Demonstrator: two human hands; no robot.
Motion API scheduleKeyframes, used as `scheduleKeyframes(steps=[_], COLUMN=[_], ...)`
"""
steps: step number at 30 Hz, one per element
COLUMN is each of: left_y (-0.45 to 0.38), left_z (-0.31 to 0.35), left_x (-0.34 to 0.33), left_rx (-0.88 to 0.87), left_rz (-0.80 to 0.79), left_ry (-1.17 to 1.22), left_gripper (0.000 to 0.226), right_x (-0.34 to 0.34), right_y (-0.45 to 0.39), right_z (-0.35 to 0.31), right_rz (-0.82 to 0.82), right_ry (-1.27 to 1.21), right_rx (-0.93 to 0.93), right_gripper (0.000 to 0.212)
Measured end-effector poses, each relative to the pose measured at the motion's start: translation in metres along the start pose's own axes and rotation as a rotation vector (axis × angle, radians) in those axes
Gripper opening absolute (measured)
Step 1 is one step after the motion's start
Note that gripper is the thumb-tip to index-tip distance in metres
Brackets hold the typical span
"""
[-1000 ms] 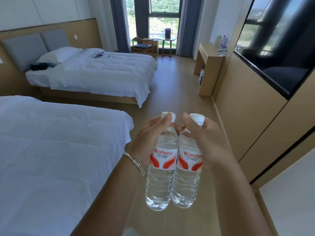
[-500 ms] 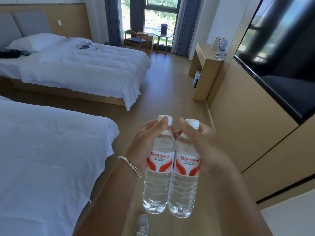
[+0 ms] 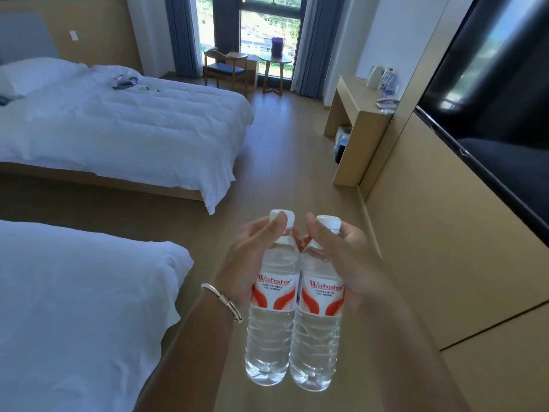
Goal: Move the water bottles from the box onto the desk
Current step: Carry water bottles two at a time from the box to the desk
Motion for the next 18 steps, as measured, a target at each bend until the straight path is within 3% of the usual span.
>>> scheduleKeyframes(steps=[6,18], left_y=[-0.087,-0.295], left_z=[0.005,0.035], left_x=[0.019,0.018], left_rx=[-0.012,-0.072], left_rz=[0.048,0.148], left_ry=[-0.063,-0.144], left_gripper=[0.051,0.061], right_x=[0.012,0.077], right_y=[-0.095,-0.314], right_z=[-0.007,-0.048], right_rz=[-0.036,-0.210], right_ry=[-0.004,-0.038], right_rx=[0.037,0.099], right_gripper=[0.031,0.041])
Point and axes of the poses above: each hand's wrist, its own y-axis away from the middle knuckle, its own x-axis out of the back of the hand, z = x × y, the point moved 3 cm from there along -y, towards the middle knuckle, and after that the axes turned 2 degrees about -z, right-handed, at the moved point
